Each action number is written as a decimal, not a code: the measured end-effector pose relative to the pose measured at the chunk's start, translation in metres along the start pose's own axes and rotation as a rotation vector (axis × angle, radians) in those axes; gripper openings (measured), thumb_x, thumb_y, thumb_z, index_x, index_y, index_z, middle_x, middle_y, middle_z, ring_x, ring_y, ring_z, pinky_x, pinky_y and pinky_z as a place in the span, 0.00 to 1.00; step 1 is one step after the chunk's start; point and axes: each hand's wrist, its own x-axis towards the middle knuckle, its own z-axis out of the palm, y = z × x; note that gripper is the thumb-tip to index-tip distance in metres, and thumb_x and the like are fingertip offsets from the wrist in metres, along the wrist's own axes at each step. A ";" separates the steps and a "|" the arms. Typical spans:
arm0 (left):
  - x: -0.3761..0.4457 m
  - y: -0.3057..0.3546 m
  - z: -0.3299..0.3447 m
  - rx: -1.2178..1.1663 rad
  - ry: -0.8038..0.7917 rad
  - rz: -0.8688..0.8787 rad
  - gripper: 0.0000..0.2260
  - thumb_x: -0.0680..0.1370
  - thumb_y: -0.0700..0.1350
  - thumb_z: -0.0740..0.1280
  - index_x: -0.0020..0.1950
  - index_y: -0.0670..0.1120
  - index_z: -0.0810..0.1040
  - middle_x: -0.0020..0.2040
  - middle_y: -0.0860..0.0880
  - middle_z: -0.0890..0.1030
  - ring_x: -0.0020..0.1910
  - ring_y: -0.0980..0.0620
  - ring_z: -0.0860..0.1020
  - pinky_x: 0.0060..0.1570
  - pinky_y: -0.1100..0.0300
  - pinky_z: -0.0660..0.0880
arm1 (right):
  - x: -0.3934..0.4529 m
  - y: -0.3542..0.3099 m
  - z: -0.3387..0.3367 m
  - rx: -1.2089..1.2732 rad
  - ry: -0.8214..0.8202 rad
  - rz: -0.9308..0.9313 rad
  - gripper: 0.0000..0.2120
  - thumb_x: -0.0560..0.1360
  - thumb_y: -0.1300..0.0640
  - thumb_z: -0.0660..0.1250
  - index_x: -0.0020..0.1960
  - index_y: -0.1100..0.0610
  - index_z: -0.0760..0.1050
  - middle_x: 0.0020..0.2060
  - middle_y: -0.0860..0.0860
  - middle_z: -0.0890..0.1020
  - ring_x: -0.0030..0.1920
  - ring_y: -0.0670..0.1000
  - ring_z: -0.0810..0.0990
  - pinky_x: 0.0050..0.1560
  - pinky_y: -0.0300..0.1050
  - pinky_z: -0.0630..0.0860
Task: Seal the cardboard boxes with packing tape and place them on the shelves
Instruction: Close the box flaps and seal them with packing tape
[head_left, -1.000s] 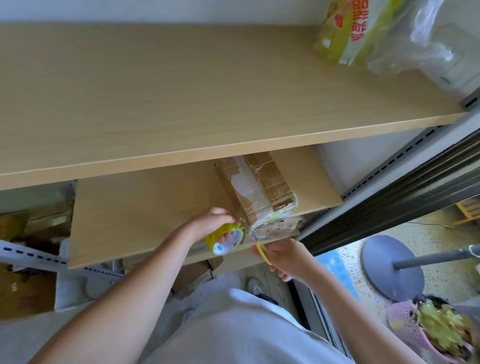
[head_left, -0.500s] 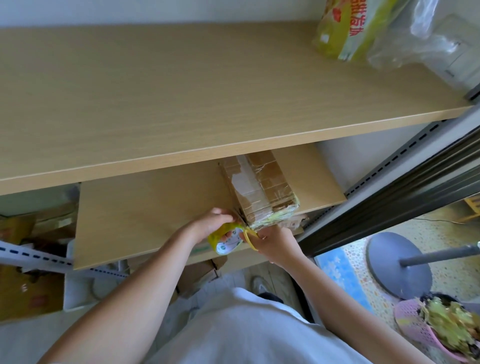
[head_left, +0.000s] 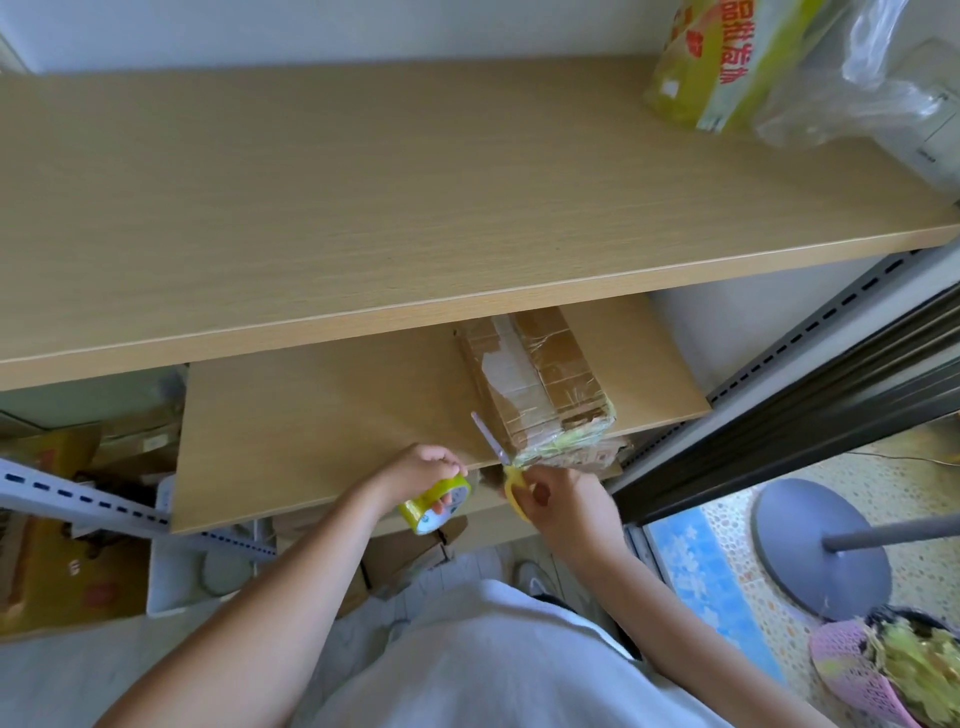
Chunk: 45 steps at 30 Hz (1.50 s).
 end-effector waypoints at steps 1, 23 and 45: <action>-0.002 -0.002 0.000 -0.045 0.018 0.003 0.09 0.82 0.40 0.61 0.54 0.37 0.80 0.35 0.41 0.79 0.25 0.51 0.76 0.30 0.64 0.75 | 0.003 -0.007 -0.011 -0.108 0.059 -0.012 0.18 0.77 0.37 0.62 0.45 0.51 0.77 0.31 0.48 0.79 0.31 0.50 0.77 0.29 0.42 0.69; -0.057 0.018 -0.003 -0.428 0.302 0.119 0.08 0.82 0.36 0.61 0.55 0.34 0.78 0.33 0.41 0.77 0.21 0.52 0.73 0.24 0.63 0.72 | 0.050 -0.067 -0.054 -0.329 -0.096 -0.154 0.16 0.78 0.53 0.67 0.64 0.56 0.74 0.50 0.52 0.79 0.47 0.54 0.81 0.44 0.46 0.77; -0.199 0.091 -0.025 -0.583 0.215 0.502 0.10 0.82 0.36 0.61 0.61 0.41 0.76 0.40 0.40 0.81 0.35 0.43 0.80 0.37 0.58 0.77 | 0.039 -0.144 -0.218 -0.175 0.439 -0.327 0.12 0.80 0.51 0.65 0.57 0.57 0.80 0.48 0.55 0.81 0.43 0.57 0.78 0.42 0.48 0.77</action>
